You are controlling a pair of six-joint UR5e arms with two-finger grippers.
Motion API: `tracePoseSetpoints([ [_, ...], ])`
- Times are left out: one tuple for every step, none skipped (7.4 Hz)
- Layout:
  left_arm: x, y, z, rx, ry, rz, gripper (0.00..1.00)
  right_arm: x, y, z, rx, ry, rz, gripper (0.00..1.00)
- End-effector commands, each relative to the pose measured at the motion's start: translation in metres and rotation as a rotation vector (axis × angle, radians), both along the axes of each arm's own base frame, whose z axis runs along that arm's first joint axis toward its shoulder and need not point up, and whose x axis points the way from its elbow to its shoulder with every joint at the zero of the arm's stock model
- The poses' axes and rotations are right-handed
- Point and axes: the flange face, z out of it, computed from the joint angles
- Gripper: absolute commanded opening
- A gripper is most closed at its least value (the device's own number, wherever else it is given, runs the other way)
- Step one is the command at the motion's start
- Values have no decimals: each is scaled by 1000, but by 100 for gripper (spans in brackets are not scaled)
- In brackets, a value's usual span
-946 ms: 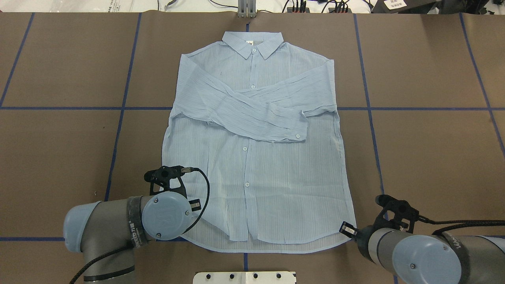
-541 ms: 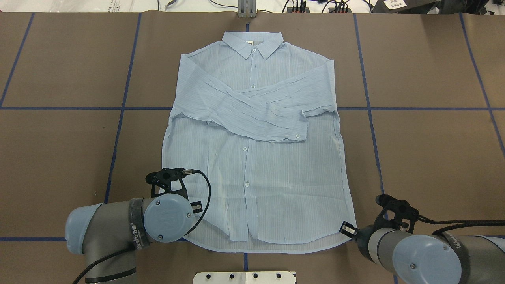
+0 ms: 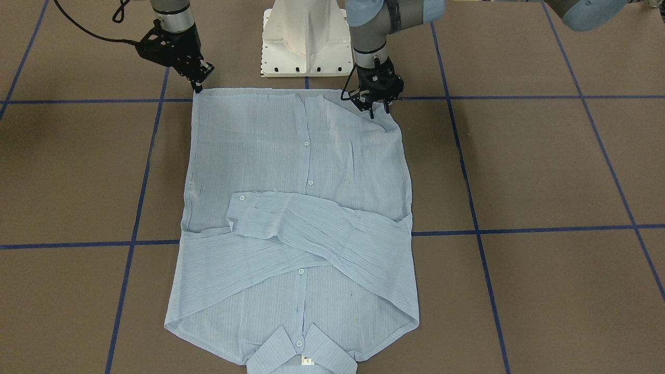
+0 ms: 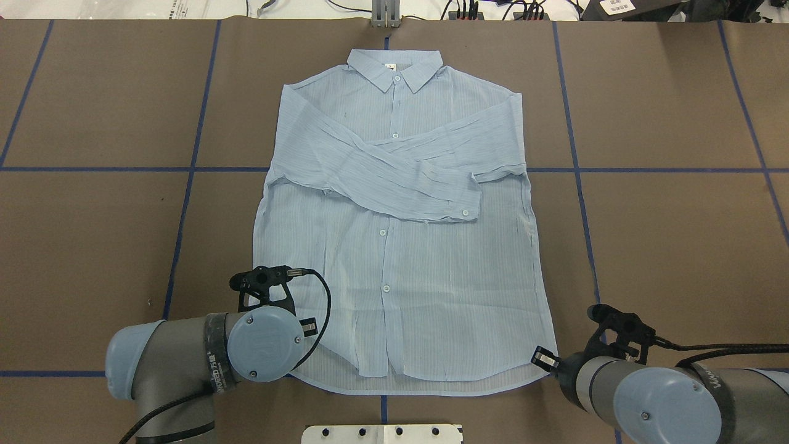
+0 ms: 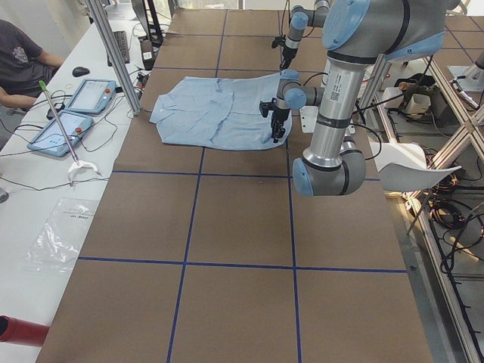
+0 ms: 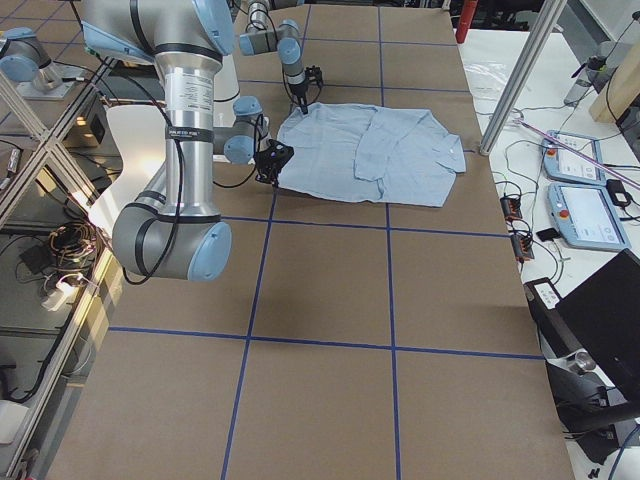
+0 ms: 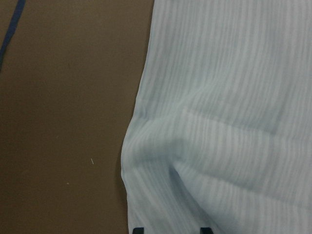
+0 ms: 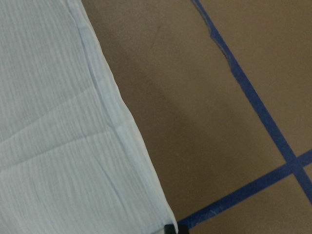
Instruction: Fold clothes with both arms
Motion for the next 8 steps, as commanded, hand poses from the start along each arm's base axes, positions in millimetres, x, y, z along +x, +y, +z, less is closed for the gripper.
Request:
tracePoseSetpoints([
  [1, 3, 0, 2, 0, 6, 49, 0, 0, 0, 0, 1, 0, 0],
  [1, 3, 1, 1, -3, 6, 48, 0, 0, 0, 0, 1, 0, 0],
  [1, 3, 2, 1, -5, 6, 48, 1, -1, 1, 0, 2, 1, 0],
  [1, 3, 3, 1, -6, 6, 45, 1, -1, 2, 0, 4, 1, 0],
  [1, 3, 4, 0, -7, 5, 39, 2, -1, 2, 0, 5, 3, 0],
  [0, 3, 6, -2, -10, 4, 22, 2, -1, 2, 0, 5, 3, 0],
  [0, 3, 7, -4, -13, -2, 1, 2, -1, 2, 0, 5, 3, 0],
  [-1, 2, 7, -5, -11, -8, 0, 3, -1, 3, -1, 7, 3, 0],
])
